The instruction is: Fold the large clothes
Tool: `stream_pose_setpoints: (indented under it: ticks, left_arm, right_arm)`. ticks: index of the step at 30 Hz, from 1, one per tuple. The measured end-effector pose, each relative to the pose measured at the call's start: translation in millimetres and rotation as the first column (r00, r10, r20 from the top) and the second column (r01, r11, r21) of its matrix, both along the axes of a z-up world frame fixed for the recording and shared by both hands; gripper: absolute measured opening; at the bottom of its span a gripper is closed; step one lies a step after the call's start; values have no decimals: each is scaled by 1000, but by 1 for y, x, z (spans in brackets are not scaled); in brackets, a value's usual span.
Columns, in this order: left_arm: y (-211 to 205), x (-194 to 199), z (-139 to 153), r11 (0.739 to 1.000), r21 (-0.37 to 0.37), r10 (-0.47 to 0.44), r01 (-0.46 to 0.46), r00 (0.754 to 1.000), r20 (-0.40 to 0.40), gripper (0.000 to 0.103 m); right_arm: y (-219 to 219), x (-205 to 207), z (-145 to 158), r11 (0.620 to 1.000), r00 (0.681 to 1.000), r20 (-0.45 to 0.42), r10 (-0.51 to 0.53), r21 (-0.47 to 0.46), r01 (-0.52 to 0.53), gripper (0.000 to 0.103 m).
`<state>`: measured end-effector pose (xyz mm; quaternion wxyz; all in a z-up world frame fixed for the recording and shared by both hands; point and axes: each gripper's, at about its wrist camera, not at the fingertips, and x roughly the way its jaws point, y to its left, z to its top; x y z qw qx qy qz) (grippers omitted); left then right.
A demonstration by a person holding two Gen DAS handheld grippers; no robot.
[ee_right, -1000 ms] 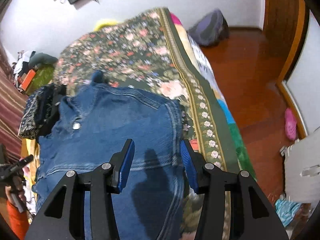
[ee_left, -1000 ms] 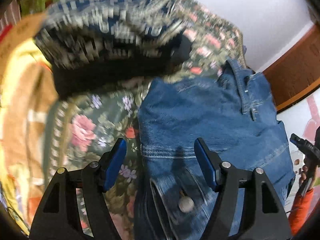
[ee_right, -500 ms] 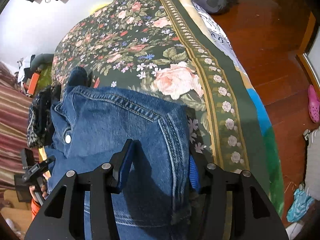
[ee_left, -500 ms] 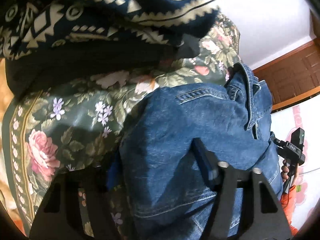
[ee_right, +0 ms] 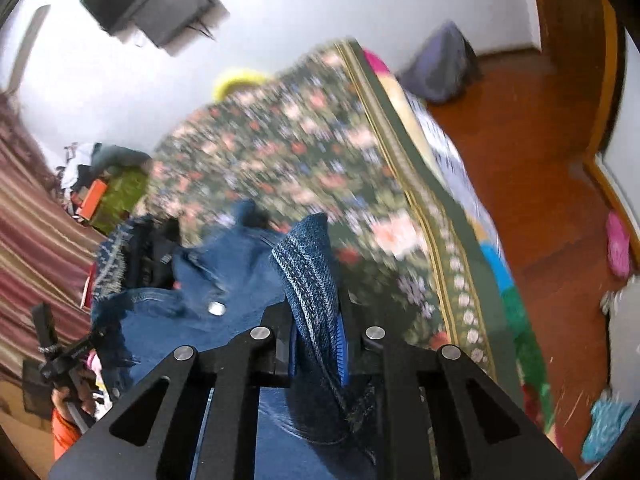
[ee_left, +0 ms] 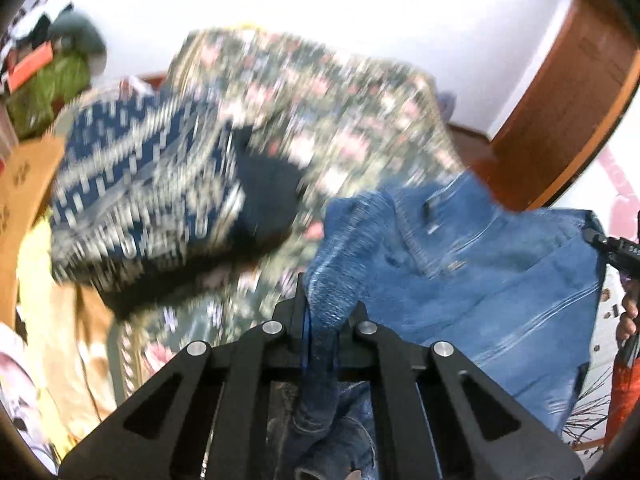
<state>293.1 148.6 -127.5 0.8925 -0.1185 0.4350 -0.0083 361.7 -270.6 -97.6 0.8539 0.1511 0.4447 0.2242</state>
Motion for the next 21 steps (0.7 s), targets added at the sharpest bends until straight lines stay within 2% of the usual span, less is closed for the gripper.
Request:
stream_pose_setpoints:
  ticks: [5,7,10,14,16,21]
  left_arm:
    - [-4,7,54,1000,-4,-21,22,995,102,6]
    - [-5,16,64,1000,3,-18,18,992,123,6]
    - [1,38,66,1000,18,8,-10,991,136,6]
    - [22,62,50,998,27,59,-62,993,106,6]
    - [32,80,30,996,35,81,-84,994,69,6]
    - [55,104,-28,992,26,127,-127,991,-33,7]
  right_arm:
    - [24,-4,50,998,992,114,59,-8,-58,12]
    - [31,2,64,998,987,148,66,-3,-66,12]
    - [40,17,69,998,982,182,55,-38,-49,12]
    - [45,50,50,997,989,148,24,-74,-13,12]
    - [48,64,31,993,993,121,9,-116,5,12]
    - [45,102,-35,976,999,2,-44,-214,44,12]
